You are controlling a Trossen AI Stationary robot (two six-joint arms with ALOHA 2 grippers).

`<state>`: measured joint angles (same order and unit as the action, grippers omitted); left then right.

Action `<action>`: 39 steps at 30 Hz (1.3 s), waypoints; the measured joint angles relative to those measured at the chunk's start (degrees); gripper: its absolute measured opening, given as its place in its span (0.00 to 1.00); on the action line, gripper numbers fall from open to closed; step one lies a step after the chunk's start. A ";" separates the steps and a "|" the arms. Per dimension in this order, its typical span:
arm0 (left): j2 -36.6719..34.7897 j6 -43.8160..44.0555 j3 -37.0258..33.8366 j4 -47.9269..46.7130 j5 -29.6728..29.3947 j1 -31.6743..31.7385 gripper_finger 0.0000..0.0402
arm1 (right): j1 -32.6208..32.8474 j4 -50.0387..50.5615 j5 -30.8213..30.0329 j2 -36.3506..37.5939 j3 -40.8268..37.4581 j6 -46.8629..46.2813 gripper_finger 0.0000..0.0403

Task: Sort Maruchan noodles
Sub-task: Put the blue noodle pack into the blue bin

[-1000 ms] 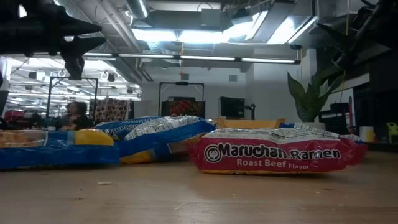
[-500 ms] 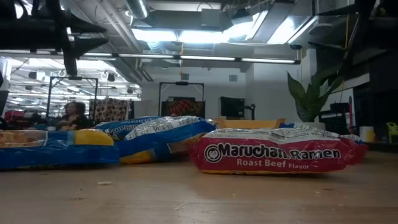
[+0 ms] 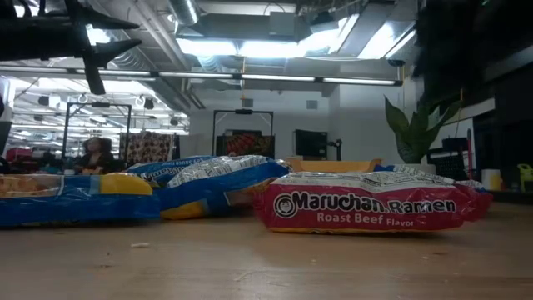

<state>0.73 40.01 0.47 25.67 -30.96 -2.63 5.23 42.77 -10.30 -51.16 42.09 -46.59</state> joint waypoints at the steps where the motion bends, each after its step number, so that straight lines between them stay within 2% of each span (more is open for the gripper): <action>1: 0.00 -0.02 0.00 0.08 -0.27 0.00 0.26 | 0.00 -0.07 2.31 -3.18 0.42 1.06 0.66; 5: 0.01 4.44 0.01 0.82 -0.22 0.00 0.26 | 0.00 -5.13 11.95 -14.10 0.76 5.70 0.66; 9: 3.60 10.99 2.24 0.67 7.42 -0.03 0.26 | 0.02 -6.36 15.74 -20.59 0.74 7.82 0.66; 13: 12.31 12.79 9.27 0.63 11.30 -0.02 0.26 | 0.00 -6.32 11.59 -21.19 0.75 7.92 0.66; 21: 40.42 -0.72 31.53 -0.87 15.60 -0.02 0.27 | -0.24 3.29 6.61 -19.40 0.51 9.14 0.66; 25: 51.34 -3.08 40.27 -1.49 25.90 1.82 0.27 | -4.27 1.08 12.46 -19.36 -0.91 15.09 0.66; 29: 57.80 -3.10 46.05 -1.64 34.30 3.92 0.29 | -10.52 -2.65 19.93 -19.36 -5.26 19.79 0.66; 34: 59.56 -3.15 48.25 -3.99 38.95 6.20 0.31 | -16.75 -12.10 28.35 -19.34 -12.06 22.66 0.74; 37: 59.73 -2.30 48.18 -10.80 42.02 7.80 0.31 | -17.74 -20.19 33.30 -19.36 -15.77 22.47 0.80; 39: 59.80 -1.77 48.13 -13.74 43.38 8.33 0.31 | -17.57 -23.96 34.40 -19.81 -17.26 22.28 0.83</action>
<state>60.53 38.24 48.60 11.93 12.42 5.69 -12.34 18.81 24.11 -70.97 24.83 -24.31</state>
